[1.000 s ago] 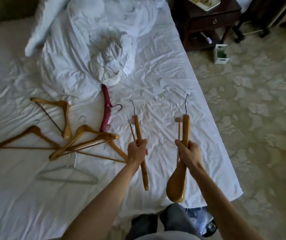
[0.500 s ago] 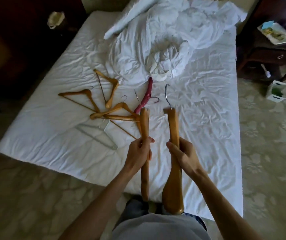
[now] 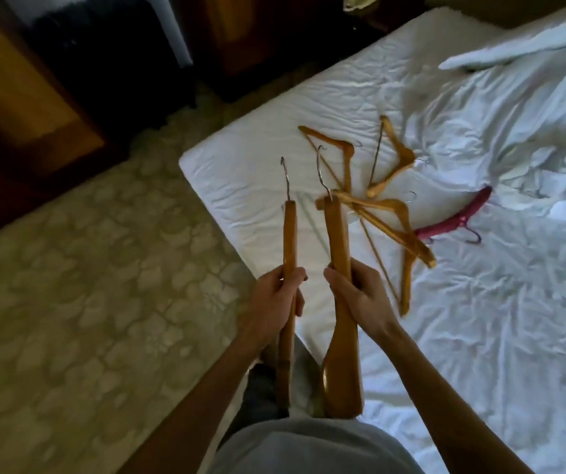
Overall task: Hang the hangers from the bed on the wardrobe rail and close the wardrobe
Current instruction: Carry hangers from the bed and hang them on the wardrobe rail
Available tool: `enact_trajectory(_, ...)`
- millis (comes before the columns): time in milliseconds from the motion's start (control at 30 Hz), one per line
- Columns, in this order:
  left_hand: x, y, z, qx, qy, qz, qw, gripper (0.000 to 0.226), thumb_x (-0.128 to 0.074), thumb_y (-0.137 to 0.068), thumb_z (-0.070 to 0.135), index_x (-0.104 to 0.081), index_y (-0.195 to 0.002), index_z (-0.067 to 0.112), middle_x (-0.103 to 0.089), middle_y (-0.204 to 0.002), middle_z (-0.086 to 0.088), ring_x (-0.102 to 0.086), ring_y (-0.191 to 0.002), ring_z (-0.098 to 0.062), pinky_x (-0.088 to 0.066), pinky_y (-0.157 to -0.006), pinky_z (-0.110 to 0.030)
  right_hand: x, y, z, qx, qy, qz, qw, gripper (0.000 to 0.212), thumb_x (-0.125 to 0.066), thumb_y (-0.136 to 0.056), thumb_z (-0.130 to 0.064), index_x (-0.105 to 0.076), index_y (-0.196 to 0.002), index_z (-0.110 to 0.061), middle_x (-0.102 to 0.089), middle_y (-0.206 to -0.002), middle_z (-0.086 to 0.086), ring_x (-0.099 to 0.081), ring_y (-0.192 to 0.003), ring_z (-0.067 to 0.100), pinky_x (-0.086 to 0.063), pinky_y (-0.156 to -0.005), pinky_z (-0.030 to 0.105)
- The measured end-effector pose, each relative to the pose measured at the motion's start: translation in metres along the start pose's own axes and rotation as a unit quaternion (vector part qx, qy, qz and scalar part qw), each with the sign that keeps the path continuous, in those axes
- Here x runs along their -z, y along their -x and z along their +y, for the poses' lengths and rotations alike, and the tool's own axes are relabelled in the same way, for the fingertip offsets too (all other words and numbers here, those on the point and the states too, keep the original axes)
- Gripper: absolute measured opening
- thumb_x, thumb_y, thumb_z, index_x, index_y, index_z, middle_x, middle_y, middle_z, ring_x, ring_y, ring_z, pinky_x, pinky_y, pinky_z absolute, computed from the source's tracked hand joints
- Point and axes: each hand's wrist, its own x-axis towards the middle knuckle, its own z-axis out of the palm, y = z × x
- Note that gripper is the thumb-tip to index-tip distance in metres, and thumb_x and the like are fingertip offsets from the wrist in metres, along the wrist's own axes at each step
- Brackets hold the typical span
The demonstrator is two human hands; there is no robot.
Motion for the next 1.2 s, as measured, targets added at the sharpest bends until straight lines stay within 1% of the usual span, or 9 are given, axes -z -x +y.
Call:
enact_trajectory(167,0.117,-0.022,-0.008,-0.015,0.028,0.084,0.996,0.031,-0.052,-0.104,0.032,-0.065,-0.085,0.012,-0.060,-0.058,-0.008,-0.057,-0.050,-0.020,-0.049,-0.053,-0.030,-0.118,-0.064,-0.032,0.002,-0.003,-0.089,0.996,0.025,-0.063,-0.099,-0.017,-0.062,-0.074,-0.017,-0.053,-0.057,-0.008,-0.052,-0.051,0.005,-0.043,-0.052,0.015)
enact_trajectory(400,0.286,-0.052,-0.013,-0.017,0.050,0.163,0.985,0.029,-0.052,-0.105,0.026,-0.067,-0.101,0.000,-0.060,-0.057,-0.003,-0.056,-0.047,-0.007,-0.044,-0.051,-0.019,-0.286,-0.140,-0.089,0.012,-0.004,-0.189,0.982,0.025,-0.059,-0.100,-0.011,-0.064,-0.076,-0.017,-0.063,-0.058,-0.015,-0.061,-0.054,0.002,-0.049,-0.056,0.016)
enact_trajectory(467,0.325,-0.061,-0.011,-0.020,0.063,0.185,0.980,0.030,-0.052,-0.105,0.024,-0.066,-0.101,-0.002,-0.060,-0.055,-0.004,-0.054,-0.044,-0.009,-0.043,-0.049,-0.018,-0.327,-0.157,-0.105,0.018,-0.001,-0.211,0.977,0.024,-0.061,-0.099,-0.017,-0.064,-0.077,-0.011,-0.062,-0.059,-0.006,-0.062,-0.057,0.010,-0.051,-0.060,0.024)
enact_trajectory(500,0.345,-0.067,-0.010,-0.025,0.070,0.198,0.977,0.031,-0.053,-0.104,0.025,-0.066,-0.100,-0.003,-0.060,-0.055,-0.005,-0.053,-0.044,-0.010,-0.042,-0.048,-0.018,-0.348,-0.166,-0.113,0.023,-0.003,-0.221,0.975,0.028,-0.063,-0.097,-0.024,-0.064,-0.077,-0.005,-0.060,-0.061,0.007,-0.061,-0.058,0.019,-0.051,-0.061,0.031)
enact_trajectory(567,0.383,-0.083,-0.008,-0.029,0.081,0.219,0.972,0.031,-0.053,-0.104,0.025,-0.068,-0.099,-0.001,-0.060,-0.054,-0.007,-0.053,-0.043,-0.010,-0.042,-0.047,-0.019,-0.388,-0.185,-0.127,0.025,-0.019,-0.244,0.969,0.048,-0.066,-0.087,-0.043,-0.063,-0.084,0.005,-0.056,-0.071,0.028,-0.058,-0.063,0.033,-0.050,-0.063,0.042)
enact_trajectory(633,0.415,-0.101,-0.005,-0.023,0.096,0.231,0.968,0.029,-0.053,-0.104,0.025,-0.067,-0.101,0.000,-0.059,-0.055,-0.006,-0.051,-0.043,-0.009,-0.042,-0.046,-0.019,-0.421,-0.207,-0.138,0.024,-0.016,-0.257,0.966,0.056,-0.066,-0.082,-0.048,-0.063,-0.089,0.007,-0.056,-0.077,0.034,-0.058,-0.065,0.038,-0.051,-0.064,0.046)
enact_trajectory(800,0.504,-0.168,0.000,-0.026,0.118,0.263,0.957,0.030,-0.052,-0.104,0.024,-0.066,-0.102,-0.003,-0.059,-0.057,-0.005,-0.053,-0.046,-0.009,-0.043,-0.047,-0.018,-0.508,-0.285,-0.160,0.003,0.019,-0.282,0.959,0.020,-0.065,-0.096,-0.023,-0.067,-0.079,-0.012,-0.055,-0.067,0.010,-0.052,-0.063,0.027,-0.046,-0.064,0.037)
enact_trajectory(967,0.607,-0.261,0.012,-0.030,0.114,0.275,0.954,0.029,-0.052,-0.104,0.024,-0.065,-0.105,-0.002,-0.059,-0.057,-0.005,-0.053,-0.046,-0.010,-0.044,-0.047,-0.019,-0.606,-0.388,-0.188,0.006,0.014,-0.306,0.952,0.022,-0.064,-0.096,-0.027,-0.066,-0.078,-0.014,-0.057,-0.067,0.007,-0.055,-0.061,0.023,-0.049,-0.064,0.036)
enact_trajectory(1200,0.761,-0.374,0.067,-0.022,0.120,0.307,0.944,0.032,-0.051,-0.105,0.027,-0.066,-0.103,-0.002,-0.060,-0.057,-0.006,-0.053,-0.046,-0.011,-0.043,-0.047,-0.021,-0.747,-0.528,-0.253,-0.006,0.005,-0.328,0.944,0.017,-0.066,-0.094,-0.029,-0.070,-0.086,-0.014,-0.060,-0.063,-0.004,-0.058,-0.055,0.006,-0.051,-0.053,0.016)
